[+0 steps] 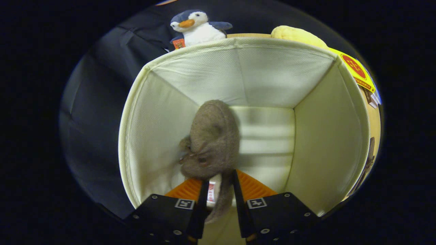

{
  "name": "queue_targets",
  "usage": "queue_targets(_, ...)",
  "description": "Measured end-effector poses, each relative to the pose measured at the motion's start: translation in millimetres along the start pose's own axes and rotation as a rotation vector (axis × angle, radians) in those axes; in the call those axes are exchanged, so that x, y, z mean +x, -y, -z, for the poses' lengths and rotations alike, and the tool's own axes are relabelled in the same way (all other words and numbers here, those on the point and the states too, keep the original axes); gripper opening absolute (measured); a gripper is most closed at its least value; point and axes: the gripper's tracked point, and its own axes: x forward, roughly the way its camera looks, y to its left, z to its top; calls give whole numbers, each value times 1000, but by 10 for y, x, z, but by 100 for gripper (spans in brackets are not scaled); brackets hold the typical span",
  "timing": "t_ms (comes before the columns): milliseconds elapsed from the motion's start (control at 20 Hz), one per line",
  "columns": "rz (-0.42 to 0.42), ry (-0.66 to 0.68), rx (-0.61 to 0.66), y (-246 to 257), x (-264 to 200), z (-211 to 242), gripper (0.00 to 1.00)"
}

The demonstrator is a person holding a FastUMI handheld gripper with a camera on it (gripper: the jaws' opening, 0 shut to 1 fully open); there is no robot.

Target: Open the storage box then place both shoes into the box .Put the left shoe in first, then the right shoe, with the right side of both shoes facing outward in a uniform manner.

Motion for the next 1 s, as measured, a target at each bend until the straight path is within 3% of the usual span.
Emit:
queue_targets(50, -41, 16, -3, -3, -122, 10, 57)
queue_targets(150, -130, 79, -7, -11, -480, -37, 68)
queue_targets(300, -287, 228, -28, -39, -1108, -140, 74)
queue_targets(450, -323, 307, -37, 261, -1574, -86, 86)
queue_targets(650, -262, 393, -17, 1035, -1936, -29, 93)
queue_targets(1000, -10, 384, 40, 2680, -1921, 439, 96)
